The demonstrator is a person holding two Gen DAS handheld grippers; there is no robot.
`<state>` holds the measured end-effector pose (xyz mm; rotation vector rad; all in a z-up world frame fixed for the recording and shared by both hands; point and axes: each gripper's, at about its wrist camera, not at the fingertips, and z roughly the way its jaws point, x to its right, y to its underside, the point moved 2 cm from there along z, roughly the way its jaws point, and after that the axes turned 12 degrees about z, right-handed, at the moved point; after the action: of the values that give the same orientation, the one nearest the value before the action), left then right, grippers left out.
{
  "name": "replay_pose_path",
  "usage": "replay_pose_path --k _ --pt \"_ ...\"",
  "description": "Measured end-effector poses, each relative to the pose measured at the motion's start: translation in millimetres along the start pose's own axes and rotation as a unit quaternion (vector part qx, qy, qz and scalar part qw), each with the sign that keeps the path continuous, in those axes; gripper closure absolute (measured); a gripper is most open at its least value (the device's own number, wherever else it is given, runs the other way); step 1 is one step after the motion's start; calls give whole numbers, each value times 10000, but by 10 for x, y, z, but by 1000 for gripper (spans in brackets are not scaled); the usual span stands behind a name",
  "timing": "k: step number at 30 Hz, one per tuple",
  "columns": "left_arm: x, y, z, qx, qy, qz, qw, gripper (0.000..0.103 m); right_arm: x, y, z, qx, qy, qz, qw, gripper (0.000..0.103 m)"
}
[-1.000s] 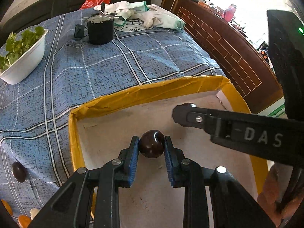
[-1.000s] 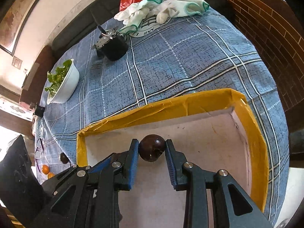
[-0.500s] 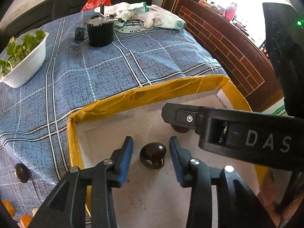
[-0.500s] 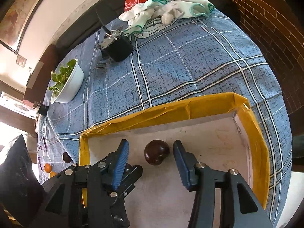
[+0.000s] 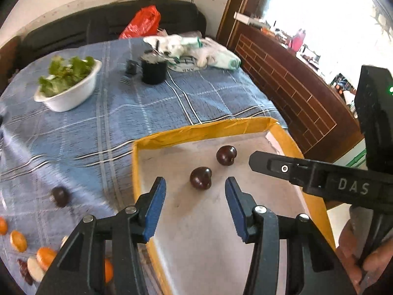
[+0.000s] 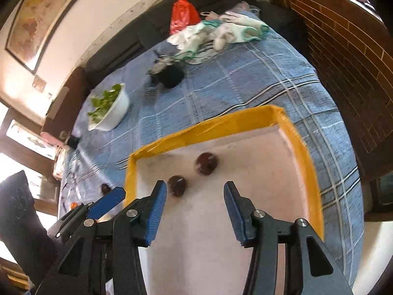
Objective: Organize fruits
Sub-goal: 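Withdraw the right gripper from the tray back toward the fruits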
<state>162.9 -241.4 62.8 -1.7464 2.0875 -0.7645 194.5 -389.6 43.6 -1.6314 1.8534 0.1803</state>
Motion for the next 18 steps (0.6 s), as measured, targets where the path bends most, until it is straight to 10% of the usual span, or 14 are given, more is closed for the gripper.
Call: replay_pose_path --k 18 --pt "-702 895 -1105 484 -212 160 9985 54 -1081 940 -308 361 -227 -635 9971 46"
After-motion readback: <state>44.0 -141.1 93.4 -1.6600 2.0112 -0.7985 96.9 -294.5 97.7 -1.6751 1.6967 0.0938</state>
